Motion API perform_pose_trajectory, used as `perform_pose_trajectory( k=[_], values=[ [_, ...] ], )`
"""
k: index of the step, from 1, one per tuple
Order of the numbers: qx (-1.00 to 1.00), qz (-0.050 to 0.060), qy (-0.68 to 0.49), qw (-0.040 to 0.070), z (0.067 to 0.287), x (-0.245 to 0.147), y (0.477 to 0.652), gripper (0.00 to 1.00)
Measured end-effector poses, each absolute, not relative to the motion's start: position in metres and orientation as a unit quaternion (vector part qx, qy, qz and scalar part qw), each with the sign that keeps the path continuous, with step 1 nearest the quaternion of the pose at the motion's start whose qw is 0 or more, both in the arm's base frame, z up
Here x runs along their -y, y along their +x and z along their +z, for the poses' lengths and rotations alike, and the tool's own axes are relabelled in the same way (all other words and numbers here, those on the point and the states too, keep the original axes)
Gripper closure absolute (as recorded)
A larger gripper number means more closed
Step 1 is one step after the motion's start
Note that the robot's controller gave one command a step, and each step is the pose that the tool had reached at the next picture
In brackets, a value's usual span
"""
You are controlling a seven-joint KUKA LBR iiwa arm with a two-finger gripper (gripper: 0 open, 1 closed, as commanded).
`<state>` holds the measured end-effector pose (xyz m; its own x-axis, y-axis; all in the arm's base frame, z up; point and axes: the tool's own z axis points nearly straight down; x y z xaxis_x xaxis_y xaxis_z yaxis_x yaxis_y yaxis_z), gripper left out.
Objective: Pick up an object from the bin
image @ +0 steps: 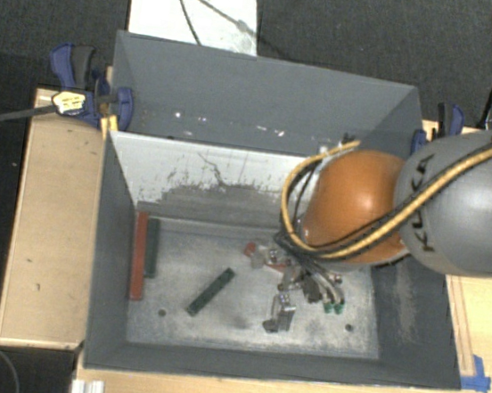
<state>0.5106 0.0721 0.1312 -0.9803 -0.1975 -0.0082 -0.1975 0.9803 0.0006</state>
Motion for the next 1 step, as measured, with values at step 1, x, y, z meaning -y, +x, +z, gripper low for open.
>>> perform_pose_trajectory(
  k=[1],
  values=[
    [-0.994,-0.002,-0.110,-0.001,0.1002,-0.0947,0.5035,0.00]
  ],
)
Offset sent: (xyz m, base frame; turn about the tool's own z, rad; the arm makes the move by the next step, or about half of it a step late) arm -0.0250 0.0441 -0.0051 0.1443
